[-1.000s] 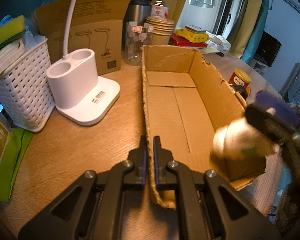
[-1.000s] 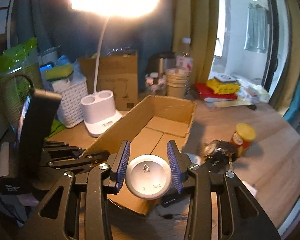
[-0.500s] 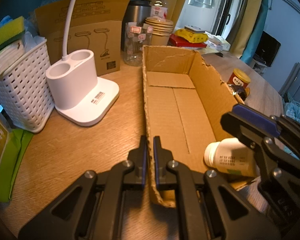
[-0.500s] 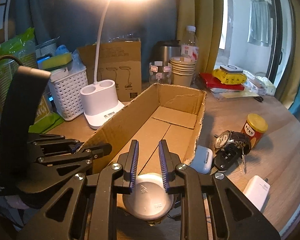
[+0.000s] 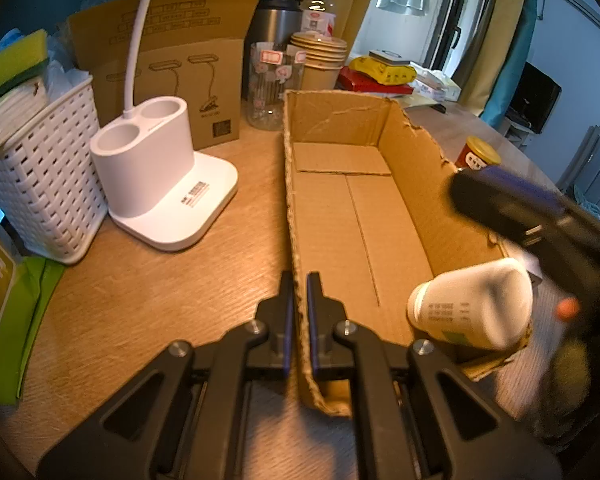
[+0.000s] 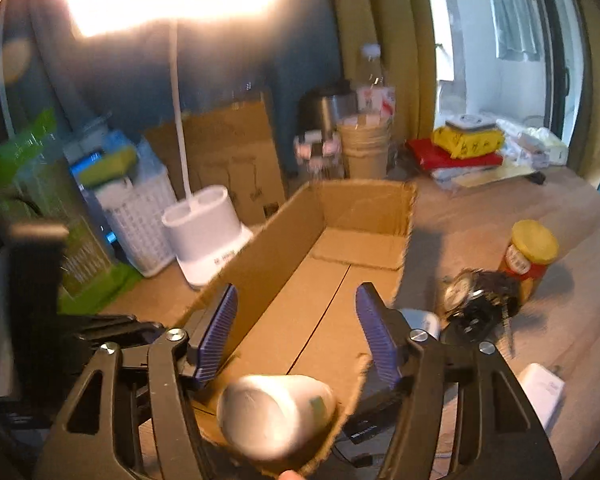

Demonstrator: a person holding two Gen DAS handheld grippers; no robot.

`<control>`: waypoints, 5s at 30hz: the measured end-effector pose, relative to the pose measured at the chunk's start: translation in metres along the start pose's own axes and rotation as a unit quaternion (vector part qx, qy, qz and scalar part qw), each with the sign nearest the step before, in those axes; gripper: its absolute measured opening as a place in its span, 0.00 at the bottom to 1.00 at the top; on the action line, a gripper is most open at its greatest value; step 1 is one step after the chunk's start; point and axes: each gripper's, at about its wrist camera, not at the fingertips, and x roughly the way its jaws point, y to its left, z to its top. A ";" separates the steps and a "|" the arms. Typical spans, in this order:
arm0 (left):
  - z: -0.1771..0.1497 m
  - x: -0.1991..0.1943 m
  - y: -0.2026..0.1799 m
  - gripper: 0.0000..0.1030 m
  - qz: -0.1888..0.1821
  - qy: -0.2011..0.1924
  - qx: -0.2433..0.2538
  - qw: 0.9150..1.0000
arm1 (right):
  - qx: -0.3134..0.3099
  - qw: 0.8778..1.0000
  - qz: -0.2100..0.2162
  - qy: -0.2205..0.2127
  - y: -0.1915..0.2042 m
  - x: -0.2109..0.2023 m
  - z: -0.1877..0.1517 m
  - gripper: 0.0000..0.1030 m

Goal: Organize rigid objects
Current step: 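Carry the pill bottle into the cardboard box and release it, then move the right gripper back toward the white charger, then grasp the white charger with the right gripper and lift it, then carry the charger into the box beside the pill bottle and release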

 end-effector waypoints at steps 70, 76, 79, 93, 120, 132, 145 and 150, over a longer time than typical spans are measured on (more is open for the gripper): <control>-0.001 0.000 0.002 0.06 -0.001 -0.003 0.005 1.000 | 0.093 0.974 -0.201 0.044 -0.123 -0.031 -0.070 0.75; -0.001 0.000 0.001 0.06 0.000 -0.003 0.005 1.000 | 0.094 0.972 -0.207 0.053 -0.124 -0.026 -0.071 0.75; -0.001 0.000 0.001 0.06 0.000 -0.003 0.005 1.000 | 0.095 0.971 -0.210 0.065 -0.125 -0.021 -0.072 0.75; -0.001 0.000 0.000 0.06 0.001 -0.004 0.007 1.000 | 0.087 0.967 -0.222 0.089 -0.126 -0.010 -0.073 0.67; -0.002 0.000 0.000 0.06 0.000 -0.004 0.007 1.000 | 0.070 0.962 -0.235 0.121 -0.122 0.000 -0.072 0.51; -0.002 0.000 0.000 0.06 0.001 -0.004 0.006 1.000 | 0.077 0.973 -0.200 0.089 -0.116 -0.014 -0.068 0.48; -0.002 0.000 0.000 0.06 0.001 -0.005 0.007 1.000 | 0.027 0.989 -0.143 0.020 -0.057 -0.044 -0.019 0.48; -0.002 0.000 0.000 0.06 0.001 -0.004 0.006 1.000 | 0.013 0.992 -0.127 0.005 -0.038 -0.043 -0.006 0.48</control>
